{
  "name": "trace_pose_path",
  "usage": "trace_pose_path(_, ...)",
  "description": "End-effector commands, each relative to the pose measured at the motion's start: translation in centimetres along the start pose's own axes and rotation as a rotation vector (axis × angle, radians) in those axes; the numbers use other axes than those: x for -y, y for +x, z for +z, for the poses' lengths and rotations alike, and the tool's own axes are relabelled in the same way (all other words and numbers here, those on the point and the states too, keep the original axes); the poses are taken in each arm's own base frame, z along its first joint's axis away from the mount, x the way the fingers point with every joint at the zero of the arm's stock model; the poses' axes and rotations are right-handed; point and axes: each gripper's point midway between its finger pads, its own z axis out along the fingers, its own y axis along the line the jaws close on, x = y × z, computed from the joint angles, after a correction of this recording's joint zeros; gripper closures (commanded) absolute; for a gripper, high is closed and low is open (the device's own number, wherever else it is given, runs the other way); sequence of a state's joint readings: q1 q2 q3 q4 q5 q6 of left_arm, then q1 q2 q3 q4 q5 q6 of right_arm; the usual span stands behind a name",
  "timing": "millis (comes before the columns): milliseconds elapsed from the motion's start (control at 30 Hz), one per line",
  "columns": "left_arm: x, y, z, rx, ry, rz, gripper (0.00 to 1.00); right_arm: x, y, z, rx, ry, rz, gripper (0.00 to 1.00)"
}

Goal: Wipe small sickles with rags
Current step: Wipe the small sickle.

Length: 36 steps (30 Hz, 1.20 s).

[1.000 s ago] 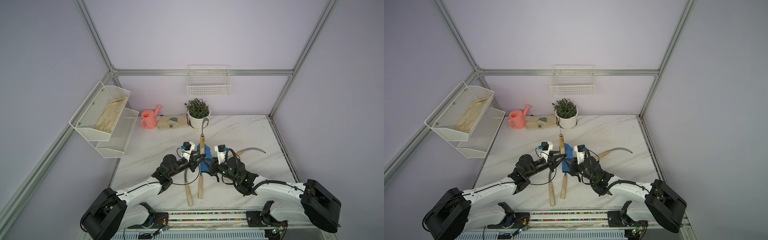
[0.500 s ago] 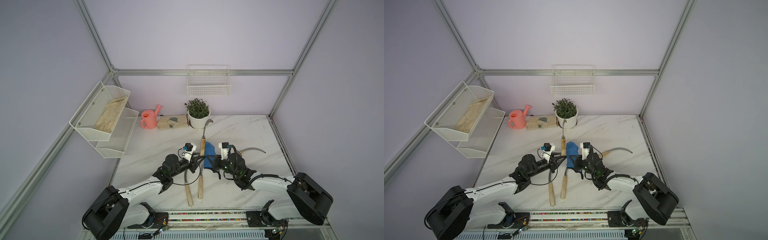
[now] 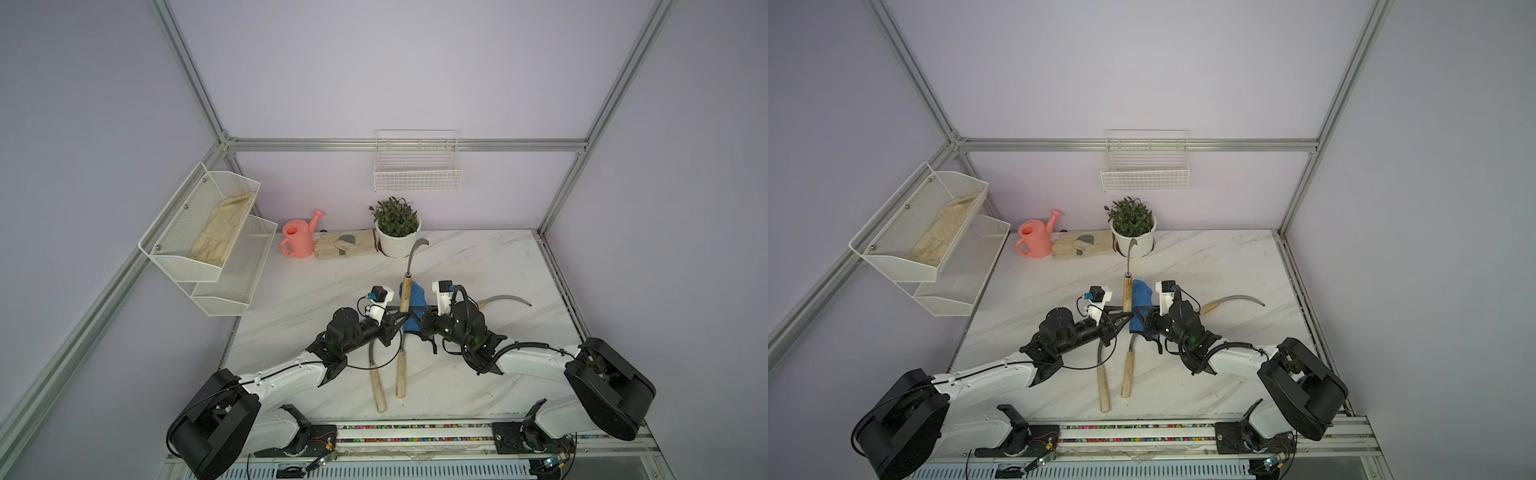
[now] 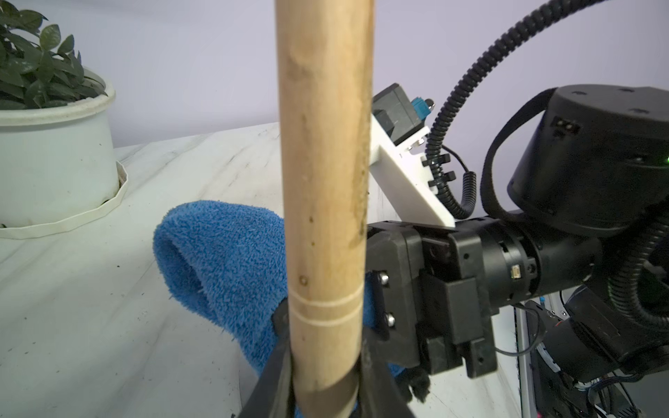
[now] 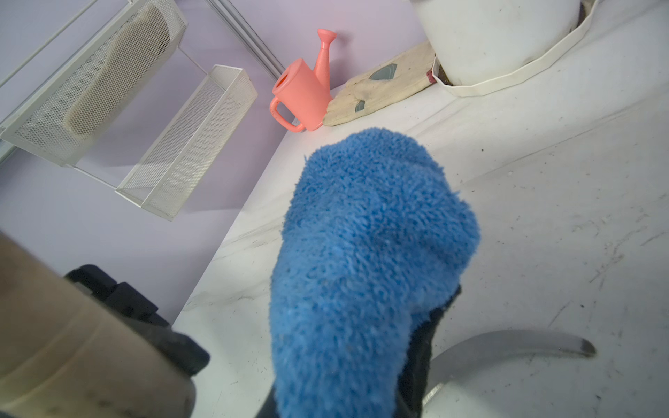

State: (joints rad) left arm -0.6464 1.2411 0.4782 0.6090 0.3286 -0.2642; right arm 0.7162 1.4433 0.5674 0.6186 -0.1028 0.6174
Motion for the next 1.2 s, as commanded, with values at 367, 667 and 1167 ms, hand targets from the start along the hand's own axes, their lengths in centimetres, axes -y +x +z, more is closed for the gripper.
trace_pose_path(367, -0.5, -2.9, 1.6, 0.005, -0.03, 0.046, 1.0, -9.3, -9.8, -2.9, 0.176, -0.188, -0.118, 1.0)
trace_pose_path(667, -0.4, -2.7, 1.8, -0.007, -0.018, 0.067, 1.0, -9.8, -12.3, -2.5, 0.2, -0.148, -0.162, 1.0)
trace_pose_path(1167, -0.6, -2.7, 1.9, -0.015, -0.031, 0.067, 1.0, -8.7, -12.5, -2.2, 0.18, -0.084, -0.204, 1.0)
